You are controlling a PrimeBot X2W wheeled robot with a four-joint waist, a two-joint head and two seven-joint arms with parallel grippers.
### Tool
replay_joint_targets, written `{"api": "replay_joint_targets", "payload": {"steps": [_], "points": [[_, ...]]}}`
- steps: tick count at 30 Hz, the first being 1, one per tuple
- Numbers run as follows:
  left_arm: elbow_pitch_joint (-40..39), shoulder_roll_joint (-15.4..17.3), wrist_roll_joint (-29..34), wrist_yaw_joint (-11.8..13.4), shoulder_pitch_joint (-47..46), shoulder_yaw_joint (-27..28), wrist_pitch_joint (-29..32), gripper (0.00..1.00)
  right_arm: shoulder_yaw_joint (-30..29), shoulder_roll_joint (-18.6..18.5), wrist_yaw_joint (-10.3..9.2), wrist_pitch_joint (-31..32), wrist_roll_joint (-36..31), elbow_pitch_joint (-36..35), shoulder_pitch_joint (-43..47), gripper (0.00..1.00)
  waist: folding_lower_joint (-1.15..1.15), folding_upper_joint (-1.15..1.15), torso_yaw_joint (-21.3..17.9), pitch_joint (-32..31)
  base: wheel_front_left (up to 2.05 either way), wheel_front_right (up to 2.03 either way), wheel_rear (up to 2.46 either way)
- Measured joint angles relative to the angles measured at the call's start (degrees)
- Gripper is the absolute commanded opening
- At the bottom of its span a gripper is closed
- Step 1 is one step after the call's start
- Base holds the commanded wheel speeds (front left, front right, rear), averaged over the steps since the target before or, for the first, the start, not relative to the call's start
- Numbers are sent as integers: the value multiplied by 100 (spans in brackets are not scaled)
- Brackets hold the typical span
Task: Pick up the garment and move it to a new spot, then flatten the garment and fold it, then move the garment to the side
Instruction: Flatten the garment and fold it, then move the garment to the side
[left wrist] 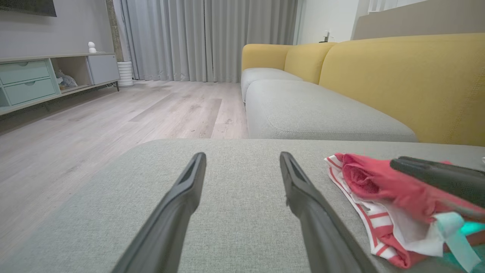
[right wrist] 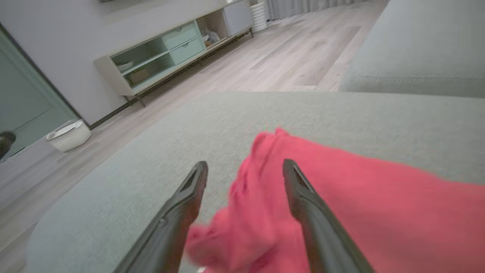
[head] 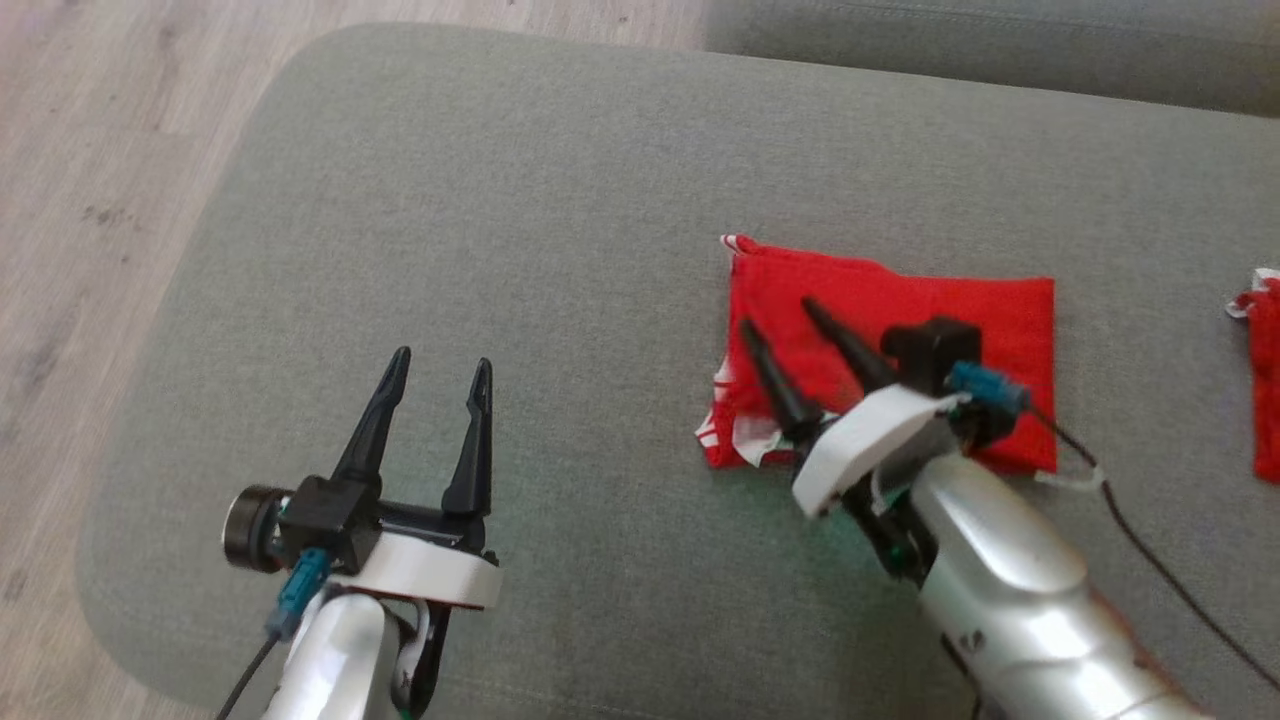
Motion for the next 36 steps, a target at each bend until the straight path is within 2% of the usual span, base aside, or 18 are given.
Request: {"api": "replay_joint_targets", "payload": {"steps": [3,8,12,16,20,26,36], "points": [[8,0,1,1,0,24,0,100,-171,-3,0,-175,-42,191,-237,100,0,0,-79,-58,0,0,0],[4,7,16,-3,4,178,0,100,-782,-8,0,-345,-277,431,-321,100,0,0,-296,-163,0,0,0],[7,25,16,-54,36,229,0,100,-1561,-3,0,-393,-982,514,-314,100,0,0,-541,-227,0,0,0],[5,29,16,-55,62,388,0,100,-2440,-11,0,-399,-1724,-191,-48,100,-1,0,-773,-300,0,0,0],[-2,24,16,-59,143,421,0,100,-2966,-5,0,-413,-2091,-1061,738,100,-1,0,-988,-329,0,0,0],[-13,22,18,-116,244,545,0,100,-3215,21,0,-413,-2136,-2005,1817,100,-1,0,-1180,-262,0,0,0],[-137,18,64,-153,279,670,0,100,-3223,86,0,-413,-2128,-2190,2091,100,-1,0,-1186,-136,0,0,0]]}}
